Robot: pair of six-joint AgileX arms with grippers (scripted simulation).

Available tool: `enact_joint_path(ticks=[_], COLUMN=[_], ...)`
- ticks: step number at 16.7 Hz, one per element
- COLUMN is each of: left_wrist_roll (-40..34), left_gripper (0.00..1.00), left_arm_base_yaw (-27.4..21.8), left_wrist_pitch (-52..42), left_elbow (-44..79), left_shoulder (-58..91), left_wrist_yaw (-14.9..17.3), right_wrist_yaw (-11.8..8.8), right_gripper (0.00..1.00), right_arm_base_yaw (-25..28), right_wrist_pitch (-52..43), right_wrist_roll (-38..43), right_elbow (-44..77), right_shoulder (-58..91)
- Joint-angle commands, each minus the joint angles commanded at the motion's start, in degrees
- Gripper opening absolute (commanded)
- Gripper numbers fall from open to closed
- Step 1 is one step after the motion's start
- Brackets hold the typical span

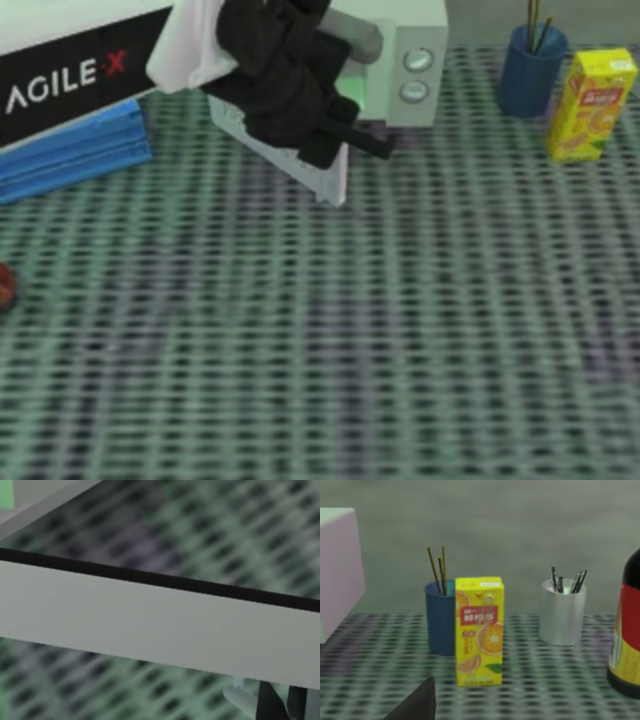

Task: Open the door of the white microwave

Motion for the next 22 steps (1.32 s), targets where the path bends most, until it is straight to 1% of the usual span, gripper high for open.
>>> enact_joint_path(ticks=[7,14,22], left_wrist_roll=[-0.01,8.22,8.58], left_gripper=[0.0,0.0,0.0], left_arm_base_yaw=[-0.26,2.62,2.75], left_wrist_pitch=[0.04,1.01,1.03], left_elbow=[-0.38,-5.35,-5.59], left_shoulder=[0.12,-3.95,-4.1], left_wrist_yaw=[0.44,4.78,4.97], right_wrist_yaw=[0.0,0.0,0.0], right_gripper=[1.0,1.0,1.0], right_arm_base_yaw=[0.0,0.0,0.0], right_wrist_pitch=[0.0,0.0,0.0], right_wrist_roll=[0.0,0.0,0.0], right_elbow=[0.0,0.0,0.0], right_shoulder=[0.0,0.0,0.0])
